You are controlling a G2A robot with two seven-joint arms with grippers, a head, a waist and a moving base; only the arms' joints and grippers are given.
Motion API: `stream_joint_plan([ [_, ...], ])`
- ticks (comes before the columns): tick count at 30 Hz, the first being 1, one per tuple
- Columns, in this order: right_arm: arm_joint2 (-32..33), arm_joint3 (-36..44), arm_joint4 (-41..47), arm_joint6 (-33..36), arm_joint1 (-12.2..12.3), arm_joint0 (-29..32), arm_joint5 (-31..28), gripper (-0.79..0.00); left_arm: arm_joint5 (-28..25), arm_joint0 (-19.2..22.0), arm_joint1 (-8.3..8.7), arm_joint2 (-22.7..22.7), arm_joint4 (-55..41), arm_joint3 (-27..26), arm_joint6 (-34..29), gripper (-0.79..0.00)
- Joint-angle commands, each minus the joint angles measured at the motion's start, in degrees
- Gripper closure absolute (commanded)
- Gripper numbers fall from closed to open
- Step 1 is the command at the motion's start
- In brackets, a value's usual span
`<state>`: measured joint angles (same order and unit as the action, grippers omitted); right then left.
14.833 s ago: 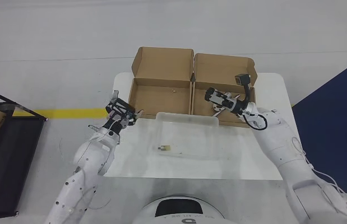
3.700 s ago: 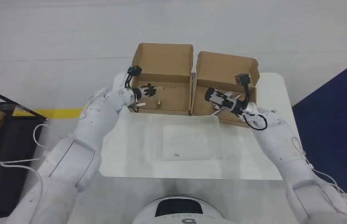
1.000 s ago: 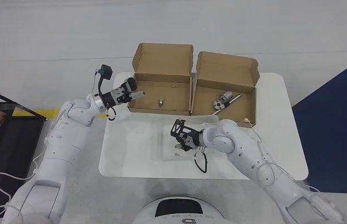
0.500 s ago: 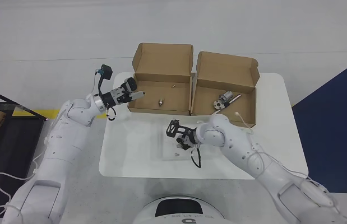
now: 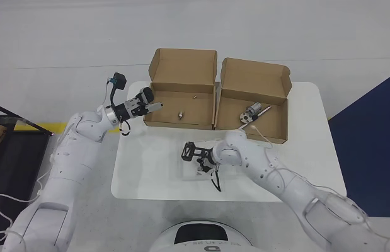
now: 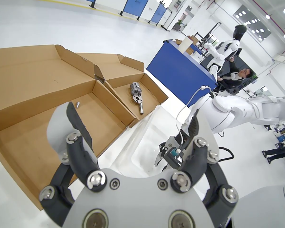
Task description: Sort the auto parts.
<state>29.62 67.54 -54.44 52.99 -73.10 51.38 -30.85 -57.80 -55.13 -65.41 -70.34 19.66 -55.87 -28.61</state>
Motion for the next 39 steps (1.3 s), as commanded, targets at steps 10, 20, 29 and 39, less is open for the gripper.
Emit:
stream_joint_plan([
  [10,-1.5,-2.6,-1.0,-0.7,-1.9,-1.3,4.1,-0.197,0.0,0.0,0.0,0.0,0.0,0.0,0.0,-0.785],
  [20,0.2,-0.1,-1.8,-1.4,-0.8,0.3,1.1,-0.323,0.0,0.0,0.0,0.0,0.0,0.0,0.0,-0.785],
  [29,-0.9,-0.1,-2.0,0.4,-1.5,0.2,0.9,-0.311,0.0,0.0,0.0,0.0,0.0,0.0,0.0,-0.785],
  [39,-2.3,-0.9,-2.9,2.2,-2.7,-0.3,2.5,-0.305,0.0,0.0,0.0,0.0,0.0,0.0,0.0,-0.785],
])
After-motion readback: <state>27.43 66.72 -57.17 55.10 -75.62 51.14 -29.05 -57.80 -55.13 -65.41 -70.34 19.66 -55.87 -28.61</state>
